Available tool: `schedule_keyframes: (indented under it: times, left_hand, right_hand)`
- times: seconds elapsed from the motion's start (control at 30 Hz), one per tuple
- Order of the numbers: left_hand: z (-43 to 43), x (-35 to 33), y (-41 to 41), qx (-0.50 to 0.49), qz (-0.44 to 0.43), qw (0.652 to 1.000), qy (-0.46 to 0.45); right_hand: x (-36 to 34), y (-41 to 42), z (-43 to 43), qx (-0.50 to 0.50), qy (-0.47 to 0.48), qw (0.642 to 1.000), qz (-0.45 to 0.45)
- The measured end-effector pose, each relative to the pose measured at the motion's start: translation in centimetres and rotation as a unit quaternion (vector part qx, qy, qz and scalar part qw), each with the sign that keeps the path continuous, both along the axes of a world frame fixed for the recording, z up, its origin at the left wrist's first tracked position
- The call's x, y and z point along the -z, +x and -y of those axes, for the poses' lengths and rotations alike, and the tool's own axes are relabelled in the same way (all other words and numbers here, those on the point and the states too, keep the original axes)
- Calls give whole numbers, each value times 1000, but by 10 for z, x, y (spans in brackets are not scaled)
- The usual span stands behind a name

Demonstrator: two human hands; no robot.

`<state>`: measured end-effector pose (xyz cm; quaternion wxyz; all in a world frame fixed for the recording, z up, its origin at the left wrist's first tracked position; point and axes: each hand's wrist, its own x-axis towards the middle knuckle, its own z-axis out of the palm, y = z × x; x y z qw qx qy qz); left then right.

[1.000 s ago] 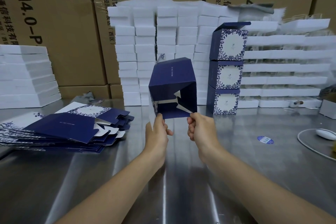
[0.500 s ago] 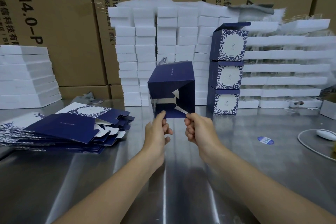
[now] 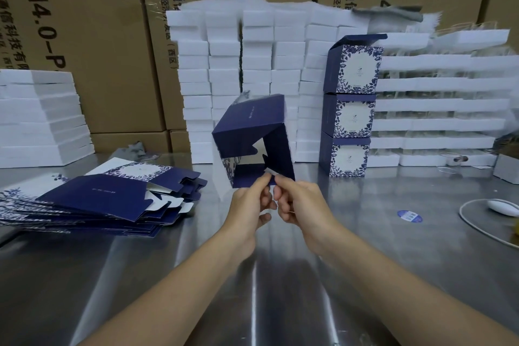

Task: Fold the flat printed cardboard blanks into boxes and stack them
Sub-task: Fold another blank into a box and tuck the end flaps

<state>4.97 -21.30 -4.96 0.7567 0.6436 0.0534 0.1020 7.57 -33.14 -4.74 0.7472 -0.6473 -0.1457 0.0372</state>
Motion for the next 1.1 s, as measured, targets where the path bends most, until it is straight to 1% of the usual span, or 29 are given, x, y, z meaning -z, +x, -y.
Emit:
schedule_keyframes:
  times: [0.07,0.13,0.23,0.33,0.4,0.43,0.47,0.5,0.57,0.63,0.7,0.83,0.93,1.03,1.1]
  left_hand:
    - [0,0,0,9,2,1000,9]
    - [-1,0,2,-9,-6,1000,19]
    - [-3,4,5,-20,-13,998,66]
    - [-4,4,6,41,4,993,113]
    - [-8,4,7,97,-6,984,152]
    - [-11,5,9,100,-22,981,165]
    - [-14,7,12,85,-42,982,164]
    - [-17,9,15,61,-63,986,144]
    - [-23,11,17,8,-84,993,78]
    - [-27,9,18,-39,-59,997,22]
    - [-30,3,17,-65,-27,997,17]
    - [-31,-18,9,-31,32,999,3]
    - [-29,-21,6,-4,33,999,18]
    - [-25,-17,5,-32,32,999,3]
    - [-25,-15,6,-46,43,998,-13]
  right_hand:
    - [1,3,1,21,-23,999,3]
    - [3,7,3,74,-61,995,18]
    - [7,13,8,114,-72,990,38]
    - [10,19,13,125,-59,988,70]
    - [11,22,15,153,-48,985,71]
    - [10,24,16,166,-40,983,67]
    - [8,26,18,176,-31,982,64]
    - [7,28,20,186,-22,980,62]
    - [6,32,25,213,-18,974,74]
    - [4,35,30,238,-34,965,104]
    - [4,39,34,259,-67,953,143]
    - [6,44,42,292,-119,927,203]
    - [6,44,44,307,-144,912,230]
    - [5,41,43,291,-147,907,268]
    - [6,41,42,262,-148,907,294]
